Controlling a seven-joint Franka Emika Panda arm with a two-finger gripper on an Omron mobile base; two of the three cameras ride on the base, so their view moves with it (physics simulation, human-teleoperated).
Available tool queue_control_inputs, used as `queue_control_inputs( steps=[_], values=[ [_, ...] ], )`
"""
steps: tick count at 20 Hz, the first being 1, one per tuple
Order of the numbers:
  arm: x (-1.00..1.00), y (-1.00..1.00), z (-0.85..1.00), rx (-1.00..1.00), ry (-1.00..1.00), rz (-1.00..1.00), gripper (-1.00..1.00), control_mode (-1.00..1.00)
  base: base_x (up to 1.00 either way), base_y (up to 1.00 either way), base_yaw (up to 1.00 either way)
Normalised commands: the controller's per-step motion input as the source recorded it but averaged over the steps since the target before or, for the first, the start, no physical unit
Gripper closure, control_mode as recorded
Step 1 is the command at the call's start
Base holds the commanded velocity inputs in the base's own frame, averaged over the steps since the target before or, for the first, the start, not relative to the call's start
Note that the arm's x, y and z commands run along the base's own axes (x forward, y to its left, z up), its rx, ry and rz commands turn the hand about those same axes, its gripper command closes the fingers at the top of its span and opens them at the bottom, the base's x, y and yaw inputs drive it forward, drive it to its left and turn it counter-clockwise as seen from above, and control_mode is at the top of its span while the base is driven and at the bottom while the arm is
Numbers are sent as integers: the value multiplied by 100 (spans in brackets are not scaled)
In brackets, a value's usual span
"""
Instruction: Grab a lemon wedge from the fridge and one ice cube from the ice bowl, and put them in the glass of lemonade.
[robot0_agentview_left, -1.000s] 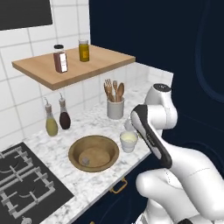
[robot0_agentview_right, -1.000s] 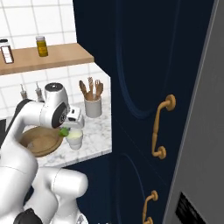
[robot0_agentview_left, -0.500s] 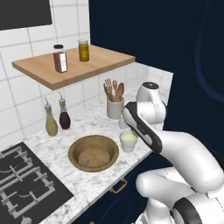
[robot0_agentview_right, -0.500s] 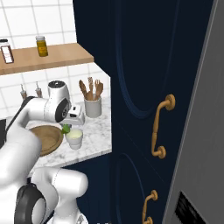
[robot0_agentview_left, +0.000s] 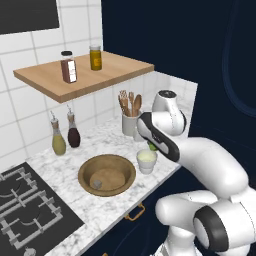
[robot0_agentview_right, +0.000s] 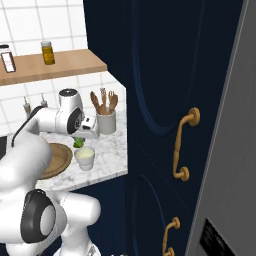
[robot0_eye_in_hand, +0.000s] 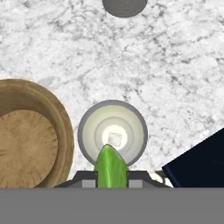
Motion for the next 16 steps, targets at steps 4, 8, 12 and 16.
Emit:
queue_control_inputs(
  steps=[4,8,12,16],
  values=[
    [11,0,-2,0,3,-1,100,-100,0,0,0],
    [25,0,-38,0,2,0,100,-100,0,0,0],
    [7,0,-30,0,-1,0,100,-100,0,0,0],
    [10,6,0,0,-2,0,100,-100,0,0,0]
  ],
)
